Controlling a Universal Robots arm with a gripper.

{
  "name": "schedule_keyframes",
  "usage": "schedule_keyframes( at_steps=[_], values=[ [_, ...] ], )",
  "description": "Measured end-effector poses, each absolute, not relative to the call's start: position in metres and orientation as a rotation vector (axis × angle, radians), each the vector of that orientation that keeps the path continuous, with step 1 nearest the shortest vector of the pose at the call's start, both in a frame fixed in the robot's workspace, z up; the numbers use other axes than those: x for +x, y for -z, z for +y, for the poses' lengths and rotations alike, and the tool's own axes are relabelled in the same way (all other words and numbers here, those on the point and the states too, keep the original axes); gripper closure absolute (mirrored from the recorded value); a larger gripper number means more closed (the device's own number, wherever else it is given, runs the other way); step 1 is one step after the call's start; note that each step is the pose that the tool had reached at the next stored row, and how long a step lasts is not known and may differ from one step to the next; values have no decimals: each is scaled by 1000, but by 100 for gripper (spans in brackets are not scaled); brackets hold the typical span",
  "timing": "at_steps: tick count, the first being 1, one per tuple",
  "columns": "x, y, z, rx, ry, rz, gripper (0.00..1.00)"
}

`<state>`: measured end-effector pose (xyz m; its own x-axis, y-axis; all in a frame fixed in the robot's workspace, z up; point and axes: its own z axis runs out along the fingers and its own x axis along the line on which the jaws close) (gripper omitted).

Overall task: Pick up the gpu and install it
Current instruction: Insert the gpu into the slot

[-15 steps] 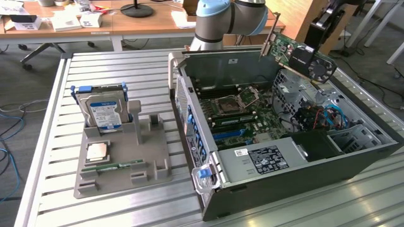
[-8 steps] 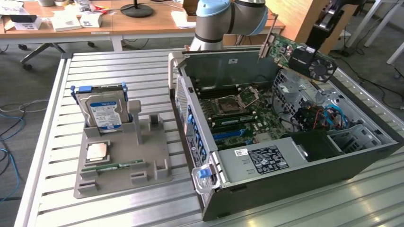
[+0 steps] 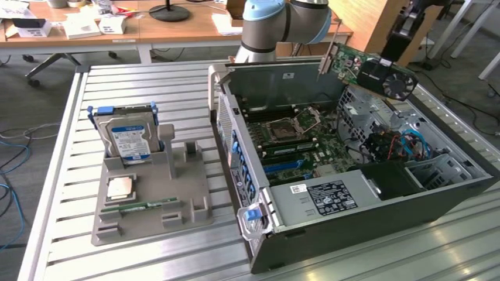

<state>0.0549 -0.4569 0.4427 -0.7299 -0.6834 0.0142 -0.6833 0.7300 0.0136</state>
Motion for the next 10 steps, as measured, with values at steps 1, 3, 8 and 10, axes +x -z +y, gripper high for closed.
schedule_keyframes(
  at_steps=[1,3,8,10],
  values=[
    [55,-443,-457,1166,11,-2897,74],
    [55,-443,-457,1201,9,-2882,74],
    [55,-443,-456,1292,4,-2842,74],
    [55,-443,-456,1328,3,-2824,74]
  ],
)
